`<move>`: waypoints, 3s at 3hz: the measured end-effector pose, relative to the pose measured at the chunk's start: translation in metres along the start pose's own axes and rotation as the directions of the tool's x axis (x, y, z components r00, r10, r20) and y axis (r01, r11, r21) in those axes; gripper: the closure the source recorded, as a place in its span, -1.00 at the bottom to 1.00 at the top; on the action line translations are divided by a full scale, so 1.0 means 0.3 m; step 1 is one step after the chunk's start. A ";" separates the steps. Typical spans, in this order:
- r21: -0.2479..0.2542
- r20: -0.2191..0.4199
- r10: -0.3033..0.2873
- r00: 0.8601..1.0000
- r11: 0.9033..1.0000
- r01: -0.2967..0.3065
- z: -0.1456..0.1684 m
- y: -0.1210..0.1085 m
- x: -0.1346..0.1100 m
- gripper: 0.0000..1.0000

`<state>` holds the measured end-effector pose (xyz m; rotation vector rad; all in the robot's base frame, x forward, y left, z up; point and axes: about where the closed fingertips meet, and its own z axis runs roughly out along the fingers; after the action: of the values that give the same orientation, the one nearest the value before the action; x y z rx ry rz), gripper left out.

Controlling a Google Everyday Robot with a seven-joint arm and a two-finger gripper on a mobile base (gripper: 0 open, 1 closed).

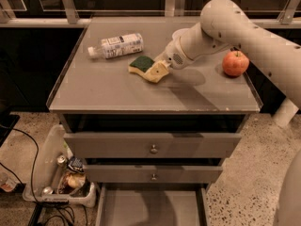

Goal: Place sponge into bottom drawer

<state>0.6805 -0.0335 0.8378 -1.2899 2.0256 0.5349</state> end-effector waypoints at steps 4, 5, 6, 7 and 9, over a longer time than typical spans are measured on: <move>0.049 0.159 -0.170 0.973 0.985 0.164 -0.325 0.378 0.192 1.00; 0.108 0.158 -0.170 0.973 0.982 0.154 -0.426 0.457 0.356 1.00; 0.142 0.132 -0.109 0.985 0.986 0.090 -0.494 0.508 0.569 1.00; 0.142 0.132 -0.109 0.985 0.986 0.090 -0.494 0.508 0.569 1.00; 0.030 0.049 -0.047 0.998 0.999 0.046 -0.243 0.610 0.880 1.00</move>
Offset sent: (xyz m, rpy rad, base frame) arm -0.0975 -0.0340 0.0225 0.1261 -0.1104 0.0829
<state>0.4159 -0.1687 0.6957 -1.2905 1.9509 0.5096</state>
